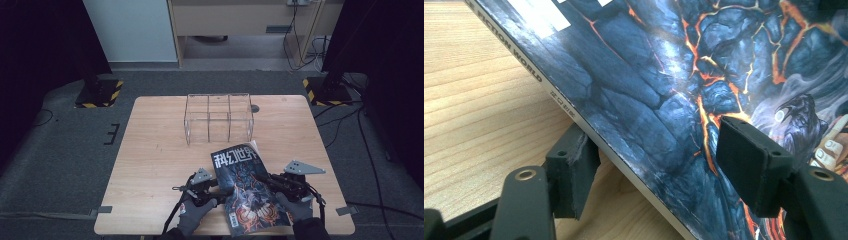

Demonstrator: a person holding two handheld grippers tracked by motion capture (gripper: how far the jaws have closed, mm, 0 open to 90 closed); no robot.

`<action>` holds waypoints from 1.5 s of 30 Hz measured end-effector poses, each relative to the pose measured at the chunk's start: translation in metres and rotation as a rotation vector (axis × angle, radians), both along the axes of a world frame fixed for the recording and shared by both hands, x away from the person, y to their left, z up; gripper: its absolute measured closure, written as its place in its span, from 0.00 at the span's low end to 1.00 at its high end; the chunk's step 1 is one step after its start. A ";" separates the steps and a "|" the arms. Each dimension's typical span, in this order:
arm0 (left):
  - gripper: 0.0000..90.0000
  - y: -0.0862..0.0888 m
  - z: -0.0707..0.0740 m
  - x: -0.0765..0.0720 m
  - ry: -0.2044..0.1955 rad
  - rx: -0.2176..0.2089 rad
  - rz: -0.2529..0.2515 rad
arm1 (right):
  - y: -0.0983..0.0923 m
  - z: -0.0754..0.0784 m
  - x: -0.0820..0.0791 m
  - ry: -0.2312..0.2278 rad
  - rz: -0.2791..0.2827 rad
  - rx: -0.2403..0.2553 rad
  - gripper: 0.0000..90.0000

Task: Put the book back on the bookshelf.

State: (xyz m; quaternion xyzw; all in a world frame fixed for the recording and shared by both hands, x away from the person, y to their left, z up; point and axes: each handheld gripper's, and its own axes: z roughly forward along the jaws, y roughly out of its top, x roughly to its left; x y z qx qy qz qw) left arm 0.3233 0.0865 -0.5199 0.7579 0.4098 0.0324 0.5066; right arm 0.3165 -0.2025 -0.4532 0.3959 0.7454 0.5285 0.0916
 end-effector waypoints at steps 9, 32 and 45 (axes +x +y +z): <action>0.41 0.000 0.004 -0.003 -0.015 -0.023 -0.004 | -0.002 0.000 0.000 -0.017 -0.010 0.009 0.93; 0.45 0.003 0.019 0.008 -0.092 -0.072 0.020 | -0.005 0.013 -0.010 -0.141 0.004 0.087 0.93; 0.43 0.002 0.018 0.017 -0.060 -0.172 -0.002 | -0.009 0.006 -0.003 -0.108 -0.029 0.057 0.93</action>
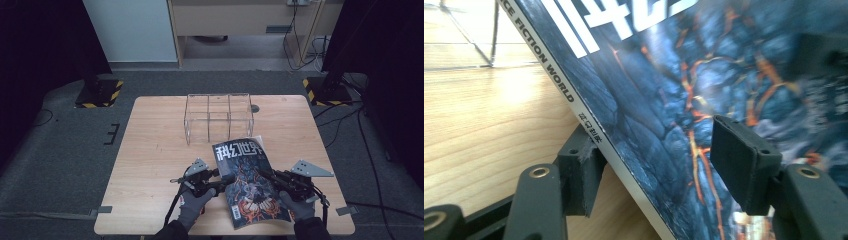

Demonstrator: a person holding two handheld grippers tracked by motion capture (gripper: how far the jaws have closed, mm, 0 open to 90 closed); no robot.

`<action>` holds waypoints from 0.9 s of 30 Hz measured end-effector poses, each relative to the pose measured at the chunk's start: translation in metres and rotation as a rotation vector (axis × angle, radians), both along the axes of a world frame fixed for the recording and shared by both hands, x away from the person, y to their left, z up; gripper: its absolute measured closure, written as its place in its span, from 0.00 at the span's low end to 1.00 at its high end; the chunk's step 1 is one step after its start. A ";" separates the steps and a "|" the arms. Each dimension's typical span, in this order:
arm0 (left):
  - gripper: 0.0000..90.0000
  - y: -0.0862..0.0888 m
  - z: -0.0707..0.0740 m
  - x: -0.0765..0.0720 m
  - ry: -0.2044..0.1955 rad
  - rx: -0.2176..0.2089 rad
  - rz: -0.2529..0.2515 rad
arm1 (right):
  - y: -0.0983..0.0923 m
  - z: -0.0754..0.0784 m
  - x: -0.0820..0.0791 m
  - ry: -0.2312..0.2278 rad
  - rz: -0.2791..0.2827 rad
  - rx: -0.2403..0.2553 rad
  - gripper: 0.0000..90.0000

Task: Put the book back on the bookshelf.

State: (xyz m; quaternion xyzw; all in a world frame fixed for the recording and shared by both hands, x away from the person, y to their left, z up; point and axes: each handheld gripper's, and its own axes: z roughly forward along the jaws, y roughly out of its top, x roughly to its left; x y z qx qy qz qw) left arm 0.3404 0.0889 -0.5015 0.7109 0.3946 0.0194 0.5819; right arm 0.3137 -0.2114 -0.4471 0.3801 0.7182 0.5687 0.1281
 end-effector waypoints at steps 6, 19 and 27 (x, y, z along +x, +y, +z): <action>0.43 -0.007 0.000 -0.005 -0.013 0.014 -0.009 | -0.003 -0.003 0.003 0.007 -0.020 -0.022 0.93; 0.46 -0.015 0.008 -0.003 -0.060 0.056 -0.004 | -0.005 -0.004 0.003 0.007 0.012 0.016 0.93; 0.46 -0.017 0.010 0.006 -0.068 0.057 0.011 | -0.006 -0.004 0.004 0.010 0.016 0.031 0.93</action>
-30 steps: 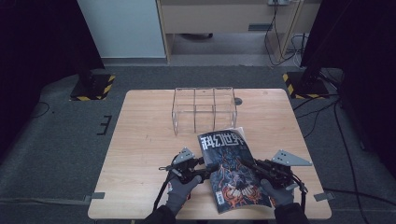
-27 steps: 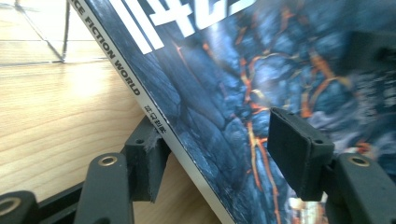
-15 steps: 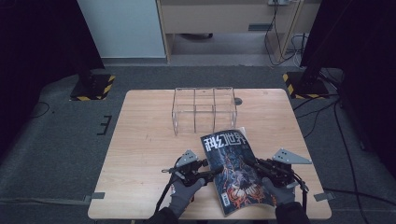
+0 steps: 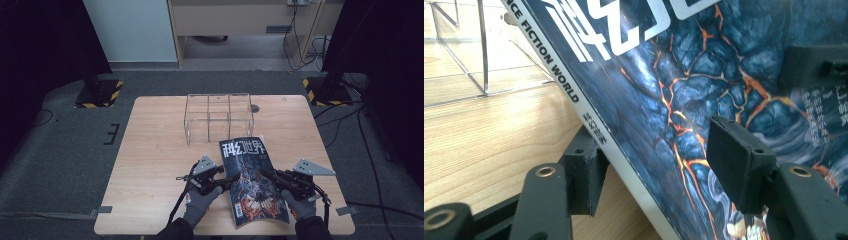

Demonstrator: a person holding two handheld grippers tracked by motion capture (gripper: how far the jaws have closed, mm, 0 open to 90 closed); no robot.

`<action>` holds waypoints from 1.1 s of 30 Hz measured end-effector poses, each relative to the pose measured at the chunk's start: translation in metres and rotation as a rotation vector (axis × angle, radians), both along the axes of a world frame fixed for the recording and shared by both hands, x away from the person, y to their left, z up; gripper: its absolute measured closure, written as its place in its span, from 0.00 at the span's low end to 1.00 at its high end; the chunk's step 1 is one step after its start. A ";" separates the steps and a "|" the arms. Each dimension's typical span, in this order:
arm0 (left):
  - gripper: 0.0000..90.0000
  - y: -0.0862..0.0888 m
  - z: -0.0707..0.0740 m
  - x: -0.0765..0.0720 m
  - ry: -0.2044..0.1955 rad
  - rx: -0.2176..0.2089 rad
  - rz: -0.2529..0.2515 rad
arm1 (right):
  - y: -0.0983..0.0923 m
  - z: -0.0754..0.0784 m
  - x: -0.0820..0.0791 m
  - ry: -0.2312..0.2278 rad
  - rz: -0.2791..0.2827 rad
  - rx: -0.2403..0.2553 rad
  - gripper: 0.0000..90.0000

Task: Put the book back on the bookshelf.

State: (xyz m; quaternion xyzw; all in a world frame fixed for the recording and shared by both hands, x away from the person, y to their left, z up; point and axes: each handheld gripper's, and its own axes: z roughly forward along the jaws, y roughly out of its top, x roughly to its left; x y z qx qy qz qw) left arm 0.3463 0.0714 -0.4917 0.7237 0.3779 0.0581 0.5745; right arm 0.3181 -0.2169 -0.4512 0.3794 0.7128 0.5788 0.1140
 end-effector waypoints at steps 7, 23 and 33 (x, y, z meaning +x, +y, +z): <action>0.60 -0.005 -0.002 -0.001 -0.002 0.074 0.023 | 0.004 -0.001 0.000 0.004 0.020 -0.017 0.93; 0.80 0.001 0.030 -0.009 -0.050 0.097 0.027 | 0.006 -0.005 0.011 -0.003 -0.078 -0.098 0.91; 0.83 0.007 0.043 -0.009 -0.090 0.083 0.042 | 0.013 -0.001 0.029 -0.023 -0.093 -0.096 0.88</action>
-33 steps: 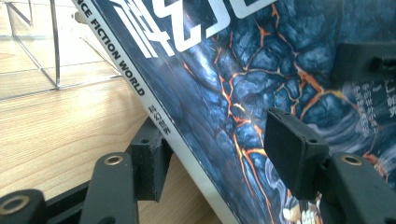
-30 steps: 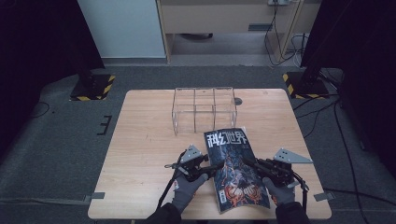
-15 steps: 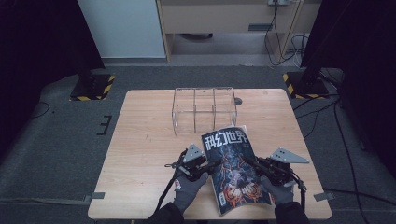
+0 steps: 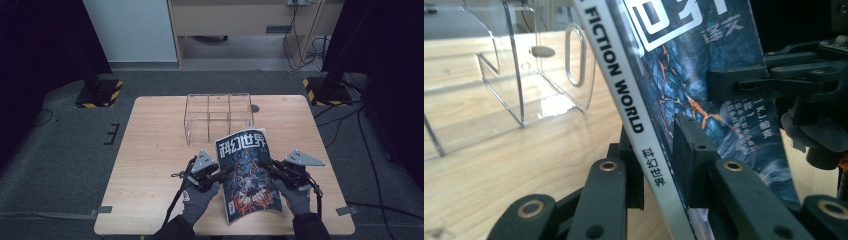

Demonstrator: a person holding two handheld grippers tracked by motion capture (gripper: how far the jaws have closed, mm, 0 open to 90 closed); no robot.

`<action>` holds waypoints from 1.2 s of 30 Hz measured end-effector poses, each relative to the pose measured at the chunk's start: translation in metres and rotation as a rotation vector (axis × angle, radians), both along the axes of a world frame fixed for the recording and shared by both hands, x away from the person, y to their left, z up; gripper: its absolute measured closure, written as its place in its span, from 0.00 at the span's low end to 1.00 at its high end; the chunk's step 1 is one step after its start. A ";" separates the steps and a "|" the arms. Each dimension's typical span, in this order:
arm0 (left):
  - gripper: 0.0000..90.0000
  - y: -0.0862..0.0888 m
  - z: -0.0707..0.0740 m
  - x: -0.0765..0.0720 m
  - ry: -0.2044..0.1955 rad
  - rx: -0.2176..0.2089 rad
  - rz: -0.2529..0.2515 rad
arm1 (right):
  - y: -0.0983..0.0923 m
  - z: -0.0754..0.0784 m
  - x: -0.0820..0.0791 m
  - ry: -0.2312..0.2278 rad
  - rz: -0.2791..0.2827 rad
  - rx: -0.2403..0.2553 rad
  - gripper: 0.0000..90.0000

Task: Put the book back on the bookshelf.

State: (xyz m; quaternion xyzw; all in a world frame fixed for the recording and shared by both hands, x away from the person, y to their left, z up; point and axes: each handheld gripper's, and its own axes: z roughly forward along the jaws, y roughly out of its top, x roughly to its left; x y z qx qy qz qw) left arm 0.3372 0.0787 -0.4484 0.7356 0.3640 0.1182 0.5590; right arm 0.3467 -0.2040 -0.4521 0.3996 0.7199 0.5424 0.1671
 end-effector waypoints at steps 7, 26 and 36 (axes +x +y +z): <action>0.87 0.003 0.014 -0.002 -0.073 -0.004 0.003 | 0.003 0.010 0.007 -0.048 -0.004 0.033 0.88; 0.89 -0.004 0.018 -0.013 -0.123 0.003 -0.005 | 0.000 0.006 0.013 -0.084 -0.026 0.045 0.58; 0.90 -0.006 0.018 -0.018 -0.133 0.002 -0.012 | -0.004 0.004 0.016 -0.101 -0.045 0.030 0.46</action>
